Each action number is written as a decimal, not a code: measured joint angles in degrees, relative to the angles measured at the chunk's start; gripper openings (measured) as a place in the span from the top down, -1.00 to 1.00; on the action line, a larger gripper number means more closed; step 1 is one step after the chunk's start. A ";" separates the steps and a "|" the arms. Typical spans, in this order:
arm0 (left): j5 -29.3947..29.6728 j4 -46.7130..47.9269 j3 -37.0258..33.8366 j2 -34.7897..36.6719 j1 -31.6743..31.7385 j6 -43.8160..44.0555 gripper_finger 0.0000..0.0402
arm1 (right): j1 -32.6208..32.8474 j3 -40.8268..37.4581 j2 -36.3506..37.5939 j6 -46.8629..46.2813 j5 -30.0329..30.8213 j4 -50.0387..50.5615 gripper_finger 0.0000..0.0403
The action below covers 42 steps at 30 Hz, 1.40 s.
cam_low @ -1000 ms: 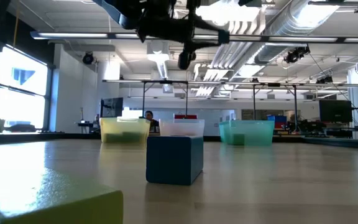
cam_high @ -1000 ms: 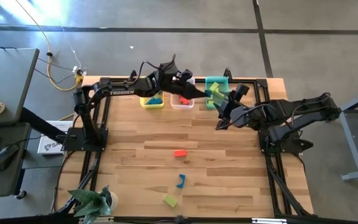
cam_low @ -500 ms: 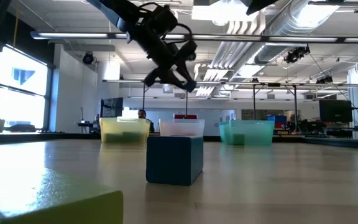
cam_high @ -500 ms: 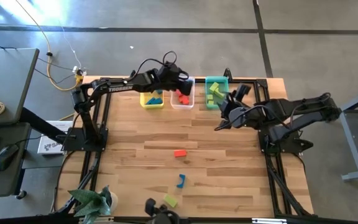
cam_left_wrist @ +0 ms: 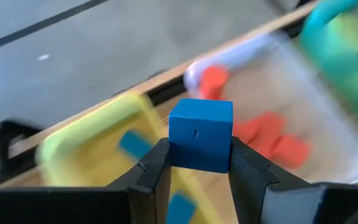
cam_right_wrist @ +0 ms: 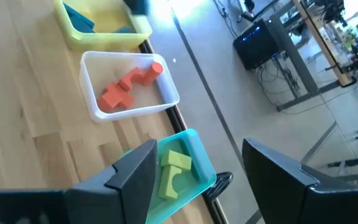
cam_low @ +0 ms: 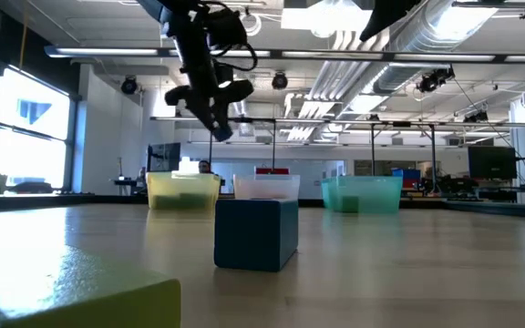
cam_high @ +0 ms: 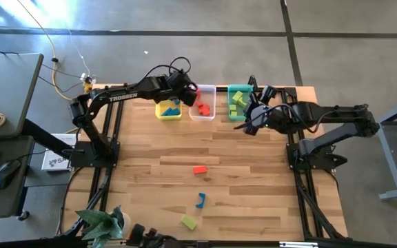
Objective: Sort & place blocks by color
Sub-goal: Put the blue block into the yellow bin
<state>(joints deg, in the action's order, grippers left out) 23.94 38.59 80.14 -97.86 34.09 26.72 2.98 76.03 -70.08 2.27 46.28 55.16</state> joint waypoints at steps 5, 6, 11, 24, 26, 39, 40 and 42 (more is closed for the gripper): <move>2.84 10.35 0.00 -0.06 0.00 -0.01 0.49 | -2.07 0.00 0.00 0.28 -2.12 -0.04 -0.12; 2.90 11.39 -0.02 -0.20 -0.08 0.00 0.49 | -2.43 0.00 0.00 0.28 -2.51 -0.04 -0.12; 2.73 12.32 -2.22 -0.29 0.10 0.02 0.49 | -3.96 0.00 0.00 0.66 -4.09 -0.11 -0.12; -2.89 13.15 -2.58 -0.34 1.85 -0.98 0.37 | -5.26 0.00 0.00 -0.77 -9.94 -0.61 -0.12; -3.75 13.14 -2.58 -0.38 2.01 -1.00 0.36 | -5.26 0.00 0.00 -0.77 -9.94 -0.61 -0.12; -7.50 14.08 -2.64 -6.06 2.16 -0.82 0.38 | -5.26 0.00 0.00 -0.96 -10.81 -1.51 -0.12; -7.84 14.12 -2.64 -6.56 2.16 -0.81 0.37 | -5.26 0.00 0.00 -0.95 -10.91 -1.51 -0.12; -8.54 14.14 -2.64 -7.28 2.16 -0.82 0.34 | -5.26 0.00 0.00 -0.95 -11.88 -1.51 -0.12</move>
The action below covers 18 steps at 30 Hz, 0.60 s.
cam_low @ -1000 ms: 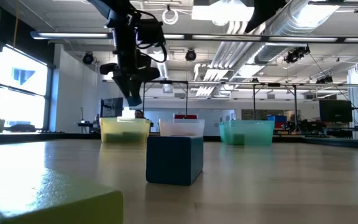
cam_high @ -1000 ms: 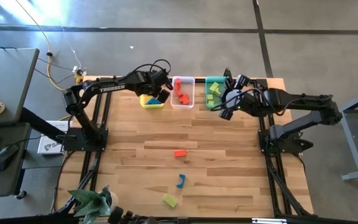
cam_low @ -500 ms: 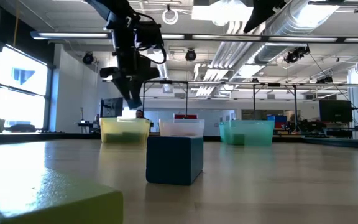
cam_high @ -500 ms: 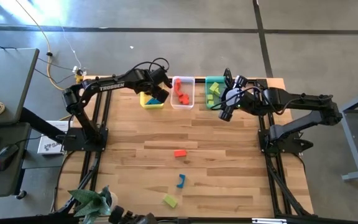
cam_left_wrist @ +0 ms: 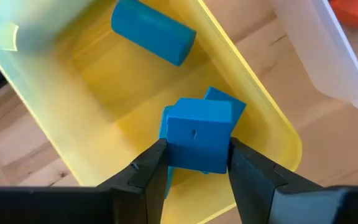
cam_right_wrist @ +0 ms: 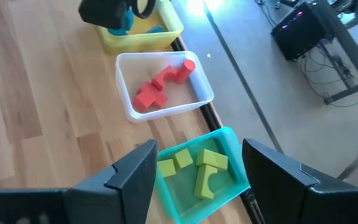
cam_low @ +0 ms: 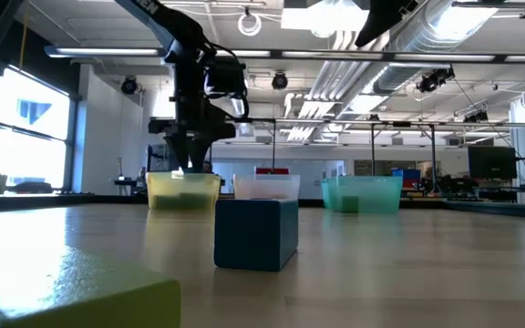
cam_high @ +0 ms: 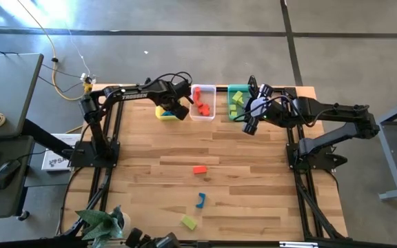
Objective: Sort & place blocks by color
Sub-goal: Put the blue block into the yellow bin, then put the orange block into the transparent bin
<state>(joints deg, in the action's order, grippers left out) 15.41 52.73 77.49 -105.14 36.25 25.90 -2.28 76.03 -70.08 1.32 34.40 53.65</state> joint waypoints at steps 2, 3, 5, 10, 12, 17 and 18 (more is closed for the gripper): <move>-0.01 0.00 0.00 -0.37 -0.01 0.01 0.31 | 0.00 0.00 0.00 -0.13 -1.14 0.02 -0.12; -0.01 0.00 0.00 -0.50 0.00 -0.01 0.30 | 0.00 0.00 0.00 -0.53 -1.62 0.01 -0.12; 0.01 0.00 0.00 -0.53 0.00 -0.03 0.26 | 0.00 0.00 0.00 -1.44 -2.33 0.01 -0.12; 0.04 0.00 0.00 -0.53 0.21 -0.60 0.15 | 0.00 0.00 0.00 -1.53 -4.04 -0.53 -0.12; 0.08 0.17 0.00 -0.53 0.28 -0.61 0.09 | 0.00 0.00 0.00 -1.57 -5.65 -1.40 -0.12; -0.63 0.37 0.00 -0.53 0.28 -0.62 -0.04 | 0.00 0.00 0.00 -3.91 -12.18 -4.12 -0.12; -2.06 0.41 0.00 -0.53 0.28 -0.84 -0.05 | 0.00 0.00 0.00 -3.94 -13.91 -4.63 -0.12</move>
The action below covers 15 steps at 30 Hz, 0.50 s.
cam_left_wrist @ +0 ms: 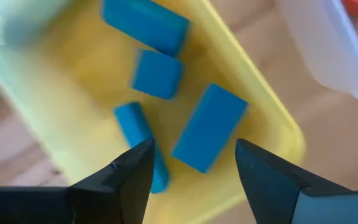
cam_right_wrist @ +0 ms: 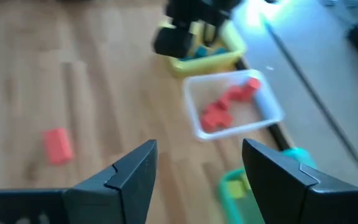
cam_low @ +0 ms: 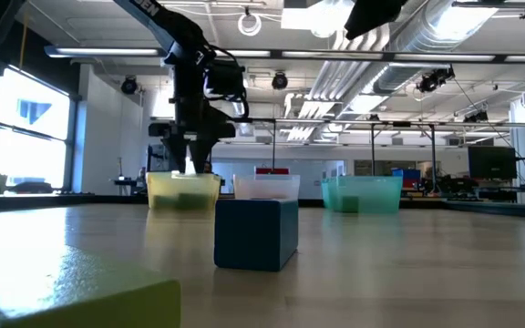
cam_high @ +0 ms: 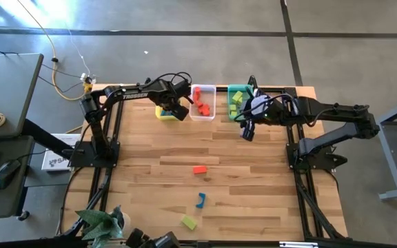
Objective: Sort & place blocks by color
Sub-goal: Put the orange block into the transparent bin
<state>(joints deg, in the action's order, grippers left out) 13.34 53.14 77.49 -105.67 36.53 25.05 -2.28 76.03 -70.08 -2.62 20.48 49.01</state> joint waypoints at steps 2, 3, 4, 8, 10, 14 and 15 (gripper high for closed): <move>-3.61 0.02 0.00 0.00 0.00 -0.64 -0.06 | 0.00 0.00 0.00 -0.04 -3.22 -0.84 -0.12; -5.21 0.00 0.00 0.01 0.00 -1.01 -0.06 | 0.00 0.00 -0.02 -0.04 -4.74 -1.29 -0.12; -6.75 0.02 0.00 0.21 0.00 -1.11 -0.06 | 0.00 0.00 -0.02 -0.09 -6.08 -1.84 -0.12; -8.46 0.07 0.00 2.53 -1.29 -1.25 -0.06 | 0.07 0.00 -0.04 -2.42 -10.69 -4.97 -0.12; -8.48 0.22 0.00 4.47 -2.26 -1.26 -0.06 | 0.07 0.00 -0.04 -4.35 -12.85 -6.47 -0.12; -8.52 0.48 0.02 9.25 -4.13 -1.26 -0.06 | 0.61 0.00 -0.07 -6.73 -15.17 -7.59 -0.12; -8.52 0.48 0.02 10.59 -4.52 -1.26 -0.06 | 0.95 0.00 -0.24 -7.05 -15.17 -7.81 -0.12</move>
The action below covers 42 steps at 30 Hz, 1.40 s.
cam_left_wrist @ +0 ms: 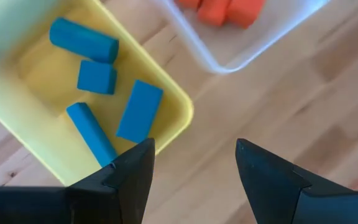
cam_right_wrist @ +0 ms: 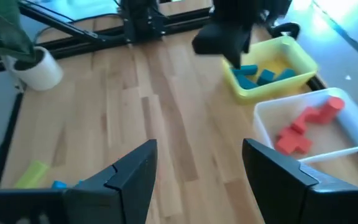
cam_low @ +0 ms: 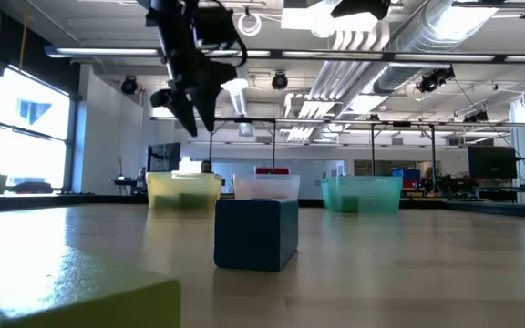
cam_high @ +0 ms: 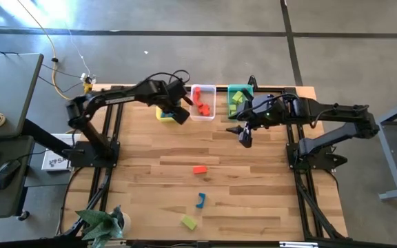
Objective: Sort & place blocks by color
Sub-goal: Put the orange block into the transparent bin
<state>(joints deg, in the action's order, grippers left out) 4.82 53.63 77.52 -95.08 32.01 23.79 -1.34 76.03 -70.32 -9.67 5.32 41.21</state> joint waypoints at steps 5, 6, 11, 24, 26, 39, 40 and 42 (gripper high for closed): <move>-0.13 0.17 0.04 7.04 -2.58 2.10 -0.06 | 3.08 0.09 -1.71 -0.84 -0.95 -3.41 -0.12; -0.44 0.38 0.04 8.54 -3.17 2.82 -0.06 | 3.79 0.09 -2.39 -0.76 -1.09 -3.96 -0.12; -1.84 2.29 0.11 14.72 -7.57 8.87 -0.06 | 6.58 0.09 -6.91 -0.18 -1.09 -7.40 -0.12; 1.02 15.10 0.11 18.07 -23.90 15.34 -0.06 | 10.42 0.07 -21.08 5.79 -2.36 -9.45 -0.12; 1.93 15.10 0.11 18.07 -26.43 16.42 -0.06 | 10.74 0.07 -23.38 7.15 -3.01 -10.22 -0.12; 2.27 15.10 0.09 18.07 -37.18 21.42 -0.06 | 11.14 -0.02 -36.44 11.51 -4.67 -15.33 -0.12; 2.26 15.08 0.09 18.07 -37.77 21.85 -0.06 | 11.14 -0.02 -37.10 11.81 -4.77 -16.10 -0.12; 2.27 15.08 0.09 18.07 -38.84 22.58 -0.06 | 11.14 -0.02 -38.41 12.95 -4.80 -17.66 -0.12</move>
<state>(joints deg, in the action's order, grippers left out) 7.09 68.71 77.60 -77.01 -6.83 46.37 9.80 76.01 -108.73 3.28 0.51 23.55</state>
